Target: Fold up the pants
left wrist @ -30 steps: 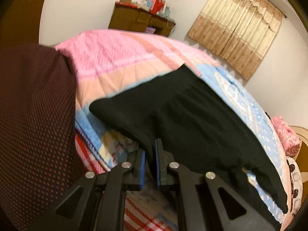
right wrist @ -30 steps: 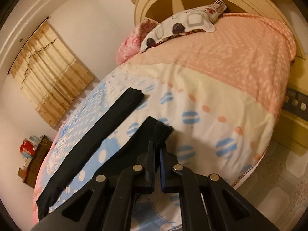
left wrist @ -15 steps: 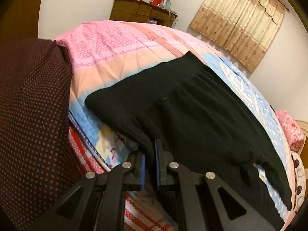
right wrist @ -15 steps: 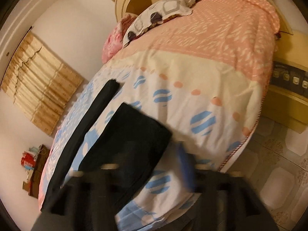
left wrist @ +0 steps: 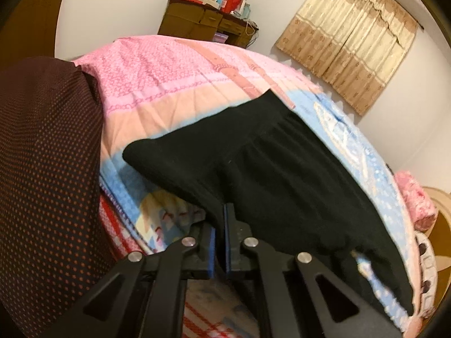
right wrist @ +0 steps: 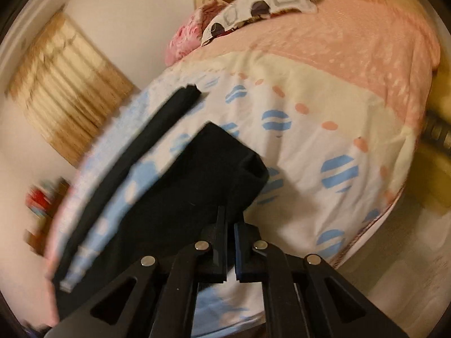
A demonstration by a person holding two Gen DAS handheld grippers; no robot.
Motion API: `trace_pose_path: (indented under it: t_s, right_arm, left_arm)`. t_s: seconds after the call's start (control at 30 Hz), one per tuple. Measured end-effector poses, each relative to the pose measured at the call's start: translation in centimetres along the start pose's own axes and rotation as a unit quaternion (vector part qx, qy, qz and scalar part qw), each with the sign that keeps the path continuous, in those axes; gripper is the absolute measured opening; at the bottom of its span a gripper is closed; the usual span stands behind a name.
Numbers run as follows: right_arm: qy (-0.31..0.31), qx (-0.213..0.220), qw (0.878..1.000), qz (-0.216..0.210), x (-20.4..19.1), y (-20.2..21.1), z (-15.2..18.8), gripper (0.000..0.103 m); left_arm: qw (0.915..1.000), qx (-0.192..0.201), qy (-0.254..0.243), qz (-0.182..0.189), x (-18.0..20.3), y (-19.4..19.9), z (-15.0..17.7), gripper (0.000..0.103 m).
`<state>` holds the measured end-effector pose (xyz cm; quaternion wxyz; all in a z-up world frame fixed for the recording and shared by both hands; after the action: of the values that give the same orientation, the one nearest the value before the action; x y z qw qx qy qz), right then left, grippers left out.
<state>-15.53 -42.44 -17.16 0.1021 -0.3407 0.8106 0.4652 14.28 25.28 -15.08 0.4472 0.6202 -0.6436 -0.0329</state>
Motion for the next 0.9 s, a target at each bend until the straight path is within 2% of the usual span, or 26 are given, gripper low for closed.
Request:
trace_pose_path:
  t_s: [0.1,0.3,0.4,0.53,0.67,0.9]
  right_arm:
    - [-0.072,0.002,0.995,-0.069,0.3,1.4,-1.6,0.003]
    - [-0.124,0.014,0.977,-0.175,-2.7,3.0,-5.7,0.003]
    - [-0.131,0.015,0.971,-0.199,-5.1,2.4,-7.7,0.003]
    - [-0.120,0.023,0.974,-0.192,-8.0,0.7,-10.3,0.003]
    - [-0.124,0.028,0.976,-0.178,-10.5,-2.2,-12.9,0.003]
    - [-0.103,0.025,0.988,-0.114,-14.5,-10.9,-16.1,0.003]
  left_arm:
    - [0.9998,0.007,0.009,0.019,0.9,0.8,-1.5,0.004]
    - [0.9982,0.031,0.011,0.051,3.6,1.7,-5.3,0.004]
    - [0.9979,0.038,-0.002,0.053,5.9,0.9,-7.6,0.004]
    - [0.9976,0.047,-0.028,0.041,8.9,-1.3,-10.0,0.004]
    - [0.9983,0.042,-0.024,0.031,11.1,-5.0,-11.9,0.004]
    - [0.9987,-0.001,-0.039,-0.033,13.9,-14.6,-12.5,0.004]
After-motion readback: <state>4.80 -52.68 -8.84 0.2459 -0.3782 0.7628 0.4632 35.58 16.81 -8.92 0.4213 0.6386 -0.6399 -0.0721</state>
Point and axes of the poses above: each gripper's, at about its wrist camera, not at the fingertips, and y roughly against the way its jaws point, x to its right, z to its underside, the point moved 1 cm from there along -y, roughly the way its jaws point, and after that the axes turned 9 degrees about z, right-handed, at the moved point
